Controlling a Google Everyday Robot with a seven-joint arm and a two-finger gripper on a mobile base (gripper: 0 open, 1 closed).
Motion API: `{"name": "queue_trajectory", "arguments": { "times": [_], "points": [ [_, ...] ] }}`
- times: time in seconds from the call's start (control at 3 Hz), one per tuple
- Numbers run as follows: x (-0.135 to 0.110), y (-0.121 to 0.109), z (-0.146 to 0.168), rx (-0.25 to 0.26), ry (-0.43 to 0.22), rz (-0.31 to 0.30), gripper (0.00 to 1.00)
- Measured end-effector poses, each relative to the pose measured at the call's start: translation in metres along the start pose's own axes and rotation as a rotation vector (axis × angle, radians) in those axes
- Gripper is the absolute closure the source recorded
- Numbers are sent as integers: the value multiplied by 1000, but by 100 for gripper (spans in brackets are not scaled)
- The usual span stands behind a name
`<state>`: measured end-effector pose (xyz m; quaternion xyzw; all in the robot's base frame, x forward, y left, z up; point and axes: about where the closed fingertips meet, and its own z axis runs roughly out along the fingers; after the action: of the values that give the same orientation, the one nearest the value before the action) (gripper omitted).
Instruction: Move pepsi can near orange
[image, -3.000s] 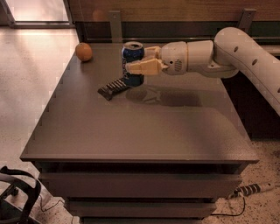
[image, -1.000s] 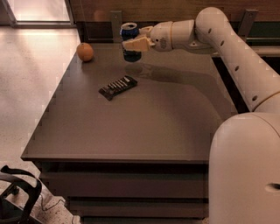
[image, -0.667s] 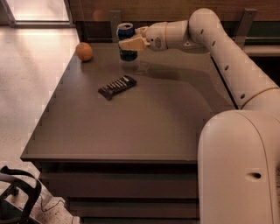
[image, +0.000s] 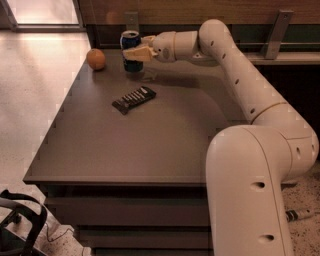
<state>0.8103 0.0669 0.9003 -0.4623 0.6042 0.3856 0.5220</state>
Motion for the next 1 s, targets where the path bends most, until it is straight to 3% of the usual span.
{"name": "queue_trajectory", "arguments": {
  "times": [0.67,1.0],
  "points": [
    [12,10,41,-16,38,-24,100],
    [21,10,48,-22,26,-13,100]
  ]
}}
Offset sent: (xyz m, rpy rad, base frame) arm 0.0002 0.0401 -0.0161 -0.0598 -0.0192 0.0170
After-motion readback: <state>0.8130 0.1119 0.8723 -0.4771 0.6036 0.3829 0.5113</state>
